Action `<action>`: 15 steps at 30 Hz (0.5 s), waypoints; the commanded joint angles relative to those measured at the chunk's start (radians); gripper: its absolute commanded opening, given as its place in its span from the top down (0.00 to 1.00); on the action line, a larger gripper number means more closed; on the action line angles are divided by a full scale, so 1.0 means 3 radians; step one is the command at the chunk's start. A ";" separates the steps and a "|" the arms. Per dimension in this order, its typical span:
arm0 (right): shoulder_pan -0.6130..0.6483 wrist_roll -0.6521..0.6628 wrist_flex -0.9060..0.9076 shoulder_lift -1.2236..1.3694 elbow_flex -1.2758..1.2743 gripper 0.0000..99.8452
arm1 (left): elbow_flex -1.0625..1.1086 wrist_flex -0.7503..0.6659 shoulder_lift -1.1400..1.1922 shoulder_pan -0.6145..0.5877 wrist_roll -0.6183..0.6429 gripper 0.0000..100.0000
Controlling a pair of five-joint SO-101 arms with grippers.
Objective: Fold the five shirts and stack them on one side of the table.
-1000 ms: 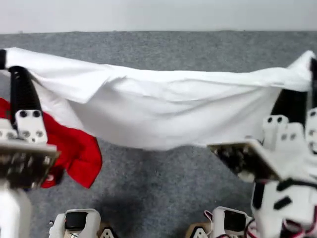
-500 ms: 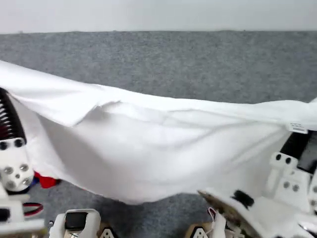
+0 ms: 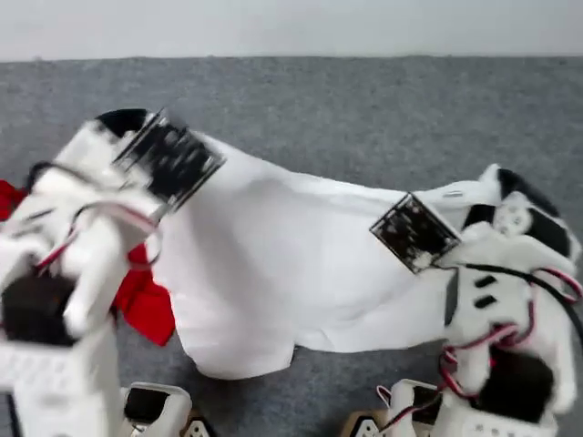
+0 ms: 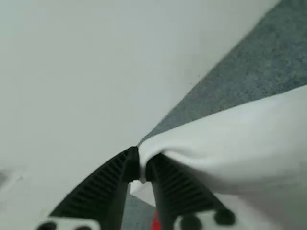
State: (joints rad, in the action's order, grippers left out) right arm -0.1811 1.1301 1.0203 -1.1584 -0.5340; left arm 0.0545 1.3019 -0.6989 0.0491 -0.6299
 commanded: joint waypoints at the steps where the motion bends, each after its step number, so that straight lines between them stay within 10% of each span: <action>1: 0.0049 0.0031 -0.0616 0.0043 -0.0542 0.99 | 0.0330 -0.0583 0.0220 0.0015 -0.0031 0.98; 15: 0.0038 0.0179 -0.3322 0.0749 -0.1984 0.99 | 0.0591 -0.2036 0.1463 -0.0005 -0.0005 0.99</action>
State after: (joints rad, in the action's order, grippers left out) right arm -0.1734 1.1699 0.1657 -1.0280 -1.1523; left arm 0.2417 0.7756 -0.2908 0.0506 -0.6314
